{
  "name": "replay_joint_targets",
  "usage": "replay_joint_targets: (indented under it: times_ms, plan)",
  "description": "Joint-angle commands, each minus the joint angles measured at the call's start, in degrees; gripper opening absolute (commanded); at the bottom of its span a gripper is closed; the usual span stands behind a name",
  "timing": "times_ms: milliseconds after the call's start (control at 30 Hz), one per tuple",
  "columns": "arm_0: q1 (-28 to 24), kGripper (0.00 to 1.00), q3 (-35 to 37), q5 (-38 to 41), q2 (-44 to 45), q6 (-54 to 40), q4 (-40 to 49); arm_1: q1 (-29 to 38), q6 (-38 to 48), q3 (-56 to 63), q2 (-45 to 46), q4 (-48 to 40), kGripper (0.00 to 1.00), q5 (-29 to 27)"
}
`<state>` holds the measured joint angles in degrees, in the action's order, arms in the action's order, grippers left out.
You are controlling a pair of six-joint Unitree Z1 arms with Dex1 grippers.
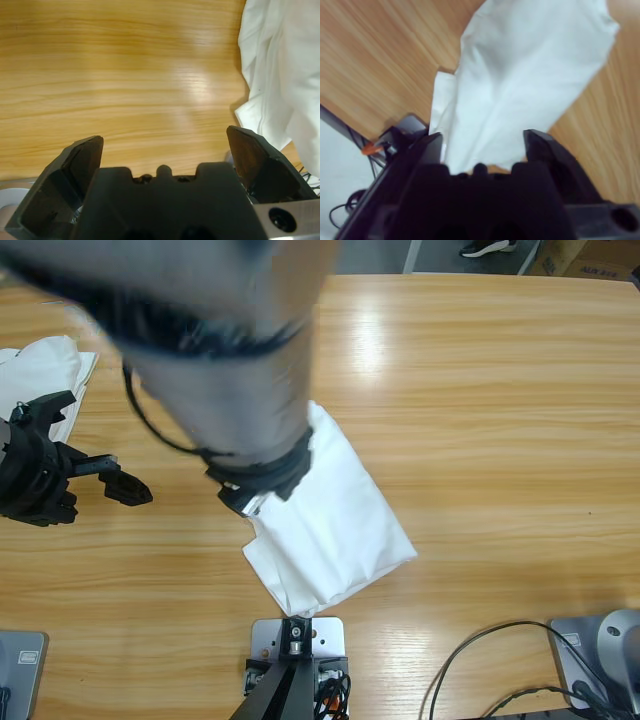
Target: Fold clothes
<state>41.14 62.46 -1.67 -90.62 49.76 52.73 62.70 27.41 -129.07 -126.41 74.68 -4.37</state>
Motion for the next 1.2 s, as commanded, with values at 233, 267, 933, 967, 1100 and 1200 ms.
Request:
replay_joint_targets:
  times_ms: [233, 267, 933, 967, 1100, 1200]
  plan:
    - [2.68, 0.937, 28.82, 9.58, -10.87, -21.04, 5.9, -2.09, 1.47, 45.87, 30.71, -21.31, 0.0, 2.98]
    - [3.54, 0.932, 32.57, 9.52, -13.63, -21.79, 8.04, -2.35, 1.85, 49.44, 31.2, -24.56, 0.0, 4.84]
    - [5.07, 0.0, 50.25, -0.07, -38.3, -28.46, 19.96, -2.41, 2.82, 62.41, 25.61, -41.0, 0.0, 11.85]
    - [5.02, 0.0, 50.3, -0.3, -38.38, -28.49, 19.96, -2.41, 2.82, 62.38, 25.4, -41.19, 0.0, 11.84]
    - [5.0, 0.0, 49.42, -0.02, -39.05, -27.44, 20.66, -2.41, 2.82, 61.88, 23.7, -42.4, 0.0, 13.03]
    - [5.35, 0.0, 46.79, 0.49, -38.93, -26.52, 21.01, -2.41, 2.96, 61.92, 21.94, -44.44, 0.0, 14.47]
